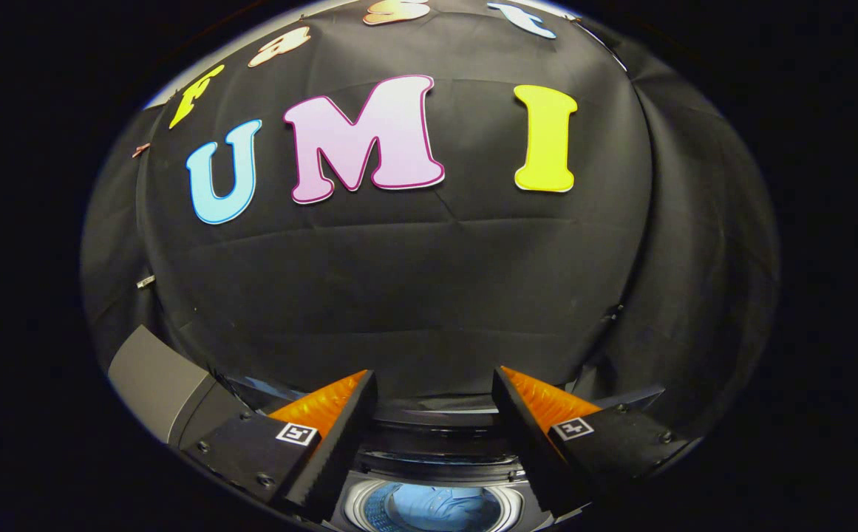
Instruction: Put the clothes into the washing machine and then close the washing machine lid.
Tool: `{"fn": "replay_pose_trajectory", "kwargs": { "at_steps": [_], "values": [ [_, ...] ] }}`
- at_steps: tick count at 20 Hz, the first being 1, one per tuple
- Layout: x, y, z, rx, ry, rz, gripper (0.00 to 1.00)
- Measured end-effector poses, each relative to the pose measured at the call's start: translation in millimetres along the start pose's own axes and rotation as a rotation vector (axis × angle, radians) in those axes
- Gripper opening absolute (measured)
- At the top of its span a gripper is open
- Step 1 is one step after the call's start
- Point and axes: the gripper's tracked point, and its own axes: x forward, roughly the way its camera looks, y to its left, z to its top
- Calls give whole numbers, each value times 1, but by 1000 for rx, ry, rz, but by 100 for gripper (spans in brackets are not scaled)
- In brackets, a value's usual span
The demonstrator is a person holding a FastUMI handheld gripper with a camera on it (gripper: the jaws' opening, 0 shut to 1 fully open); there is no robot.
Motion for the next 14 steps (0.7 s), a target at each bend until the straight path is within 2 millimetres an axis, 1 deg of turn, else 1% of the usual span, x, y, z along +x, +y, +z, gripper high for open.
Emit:
{"fn": "replay_pose_trajectory", "kwargs": {
  "at_steps": [14],
  "values": [
    [-37,2,-16,-2,18,9,99]
  ]
}}
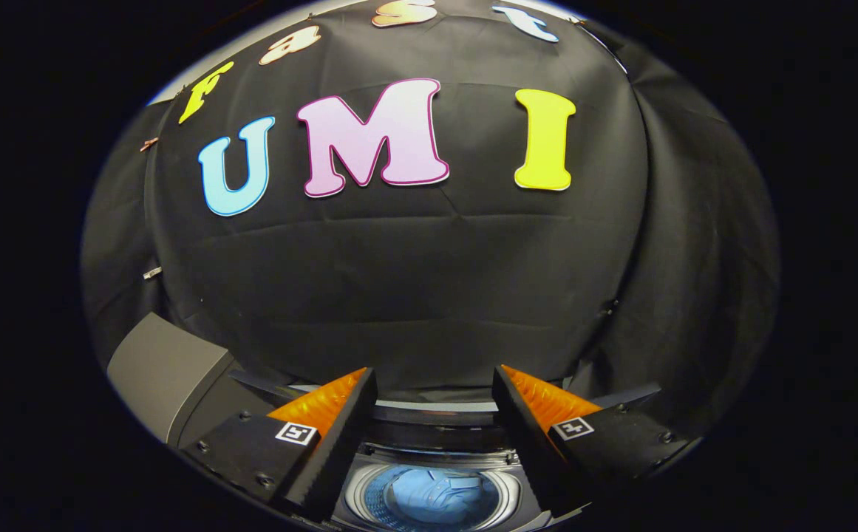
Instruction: Put the clothes into the washing machine and then close the washing machine lid.
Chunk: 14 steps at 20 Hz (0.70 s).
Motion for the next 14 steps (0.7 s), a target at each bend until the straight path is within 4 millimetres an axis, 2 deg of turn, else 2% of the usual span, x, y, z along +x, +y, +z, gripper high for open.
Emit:
{"fn": "replay_pose_trajectory", "kwargs": {
  "at_steps": [14],
  "values": [
    [-34,2,-25,4,9,-14,99]
  ]
}}
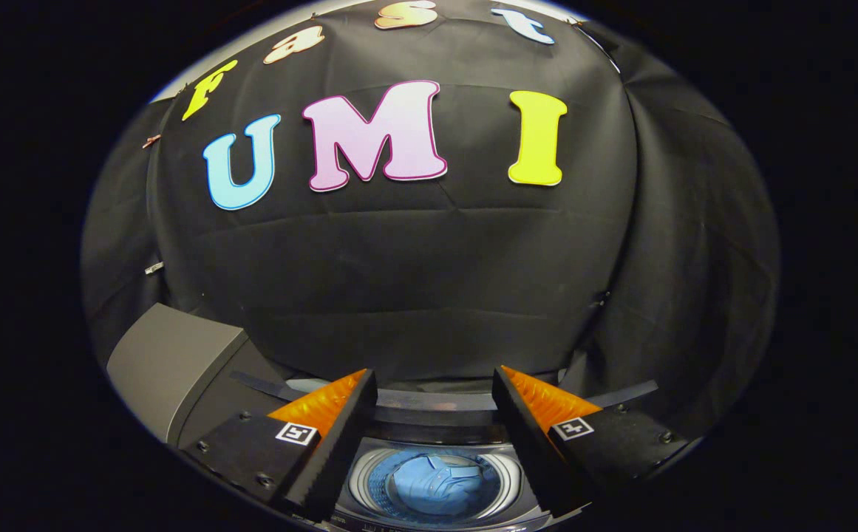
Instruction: Put the clothes into the washing machine and then close the washing machine lid.
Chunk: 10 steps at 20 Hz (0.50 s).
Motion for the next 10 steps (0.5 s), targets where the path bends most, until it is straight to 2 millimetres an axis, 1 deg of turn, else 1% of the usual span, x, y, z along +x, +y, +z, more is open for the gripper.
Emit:
{"fn": "replay_pose_trajectory", "kwargs": {
  "at_steps": [10],
  "values": [
    [-31,3,-31,3,14,2,99]
  ]
}}
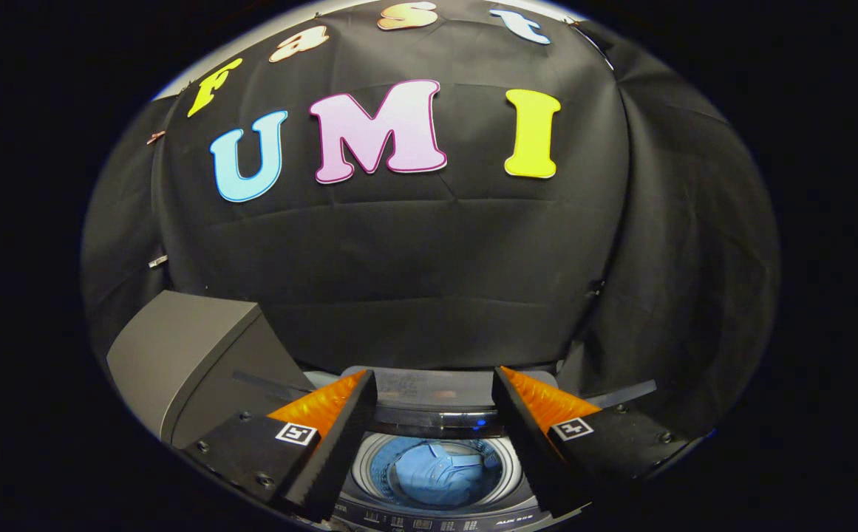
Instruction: Put the clothes into the washing machine and then close the washing machine lid.
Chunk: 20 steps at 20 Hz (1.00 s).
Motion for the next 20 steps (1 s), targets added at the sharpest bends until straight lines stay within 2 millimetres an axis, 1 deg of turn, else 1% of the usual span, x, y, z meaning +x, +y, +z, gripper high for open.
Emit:
{"fn": "replay_pose_trajectory", "kwargs": {
  "at_steps": [3,5,9,11,15,18,20],
  "values": [
    [-6,-1,-11,4,16,8,99],
    [-9,-2,-23,3,32,9,99],
    [-10,-13,-67,-30,122,-16,99],
    [-11,-14,-77,-47,126,-18,99],
    [-20,-7,-68,-20,72,-12,99],
    [-28,-3,-70,16,37,-22,99],
    [-34,1,-60,34,5,-24,99]
  ]
}}
